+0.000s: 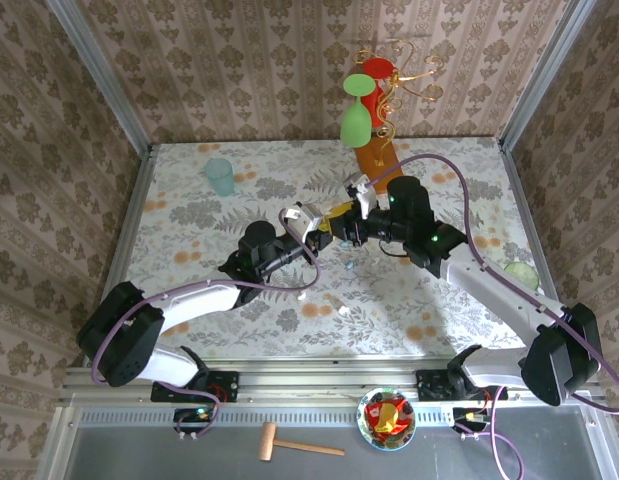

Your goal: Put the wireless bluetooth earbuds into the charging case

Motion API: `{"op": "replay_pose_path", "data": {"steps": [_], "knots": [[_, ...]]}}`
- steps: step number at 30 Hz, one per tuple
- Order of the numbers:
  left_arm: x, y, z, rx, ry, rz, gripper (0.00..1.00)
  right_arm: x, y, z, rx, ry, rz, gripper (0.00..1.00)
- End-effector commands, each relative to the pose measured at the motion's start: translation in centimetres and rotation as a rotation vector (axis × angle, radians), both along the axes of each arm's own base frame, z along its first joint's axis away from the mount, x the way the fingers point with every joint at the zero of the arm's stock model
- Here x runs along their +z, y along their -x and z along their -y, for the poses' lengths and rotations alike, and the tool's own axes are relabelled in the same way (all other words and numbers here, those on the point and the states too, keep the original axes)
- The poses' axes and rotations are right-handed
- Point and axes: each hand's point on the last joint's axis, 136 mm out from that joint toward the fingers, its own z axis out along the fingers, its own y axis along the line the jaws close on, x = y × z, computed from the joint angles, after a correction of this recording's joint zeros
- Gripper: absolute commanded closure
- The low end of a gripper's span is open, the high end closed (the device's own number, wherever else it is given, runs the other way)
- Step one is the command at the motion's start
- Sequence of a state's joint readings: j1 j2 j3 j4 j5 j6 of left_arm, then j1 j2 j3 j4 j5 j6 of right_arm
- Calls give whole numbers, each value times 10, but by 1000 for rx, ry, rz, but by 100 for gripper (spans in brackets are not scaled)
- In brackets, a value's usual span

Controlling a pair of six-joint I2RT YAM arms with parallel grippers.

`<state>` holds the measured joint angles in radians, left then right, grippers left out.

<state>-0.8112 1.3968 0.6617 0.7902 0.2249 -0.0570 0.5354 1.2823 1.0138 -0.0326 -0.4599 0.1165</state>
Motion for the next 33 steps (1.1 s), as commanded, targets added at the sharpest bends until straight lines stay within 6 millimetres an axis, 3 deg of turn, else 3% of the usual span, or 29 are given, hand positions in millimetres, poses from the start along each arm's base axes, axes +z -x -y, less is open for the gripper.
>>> {"op": "replay_pose_path", "data": {"steps": [1,11,27,33], "knots": [[45,23,10,-110,107,134,100,-30,-6,6,-64,82,-99,74],[46,23,9,-104,130,97,100,-17,-11,13,-118,85,-68,62],[40,19,0,-80,129,74,100,18,14,40,-151,52,79,19],[36,20,-4,-80,120,76,100,23,17,42,-155,33,89,11]]}}
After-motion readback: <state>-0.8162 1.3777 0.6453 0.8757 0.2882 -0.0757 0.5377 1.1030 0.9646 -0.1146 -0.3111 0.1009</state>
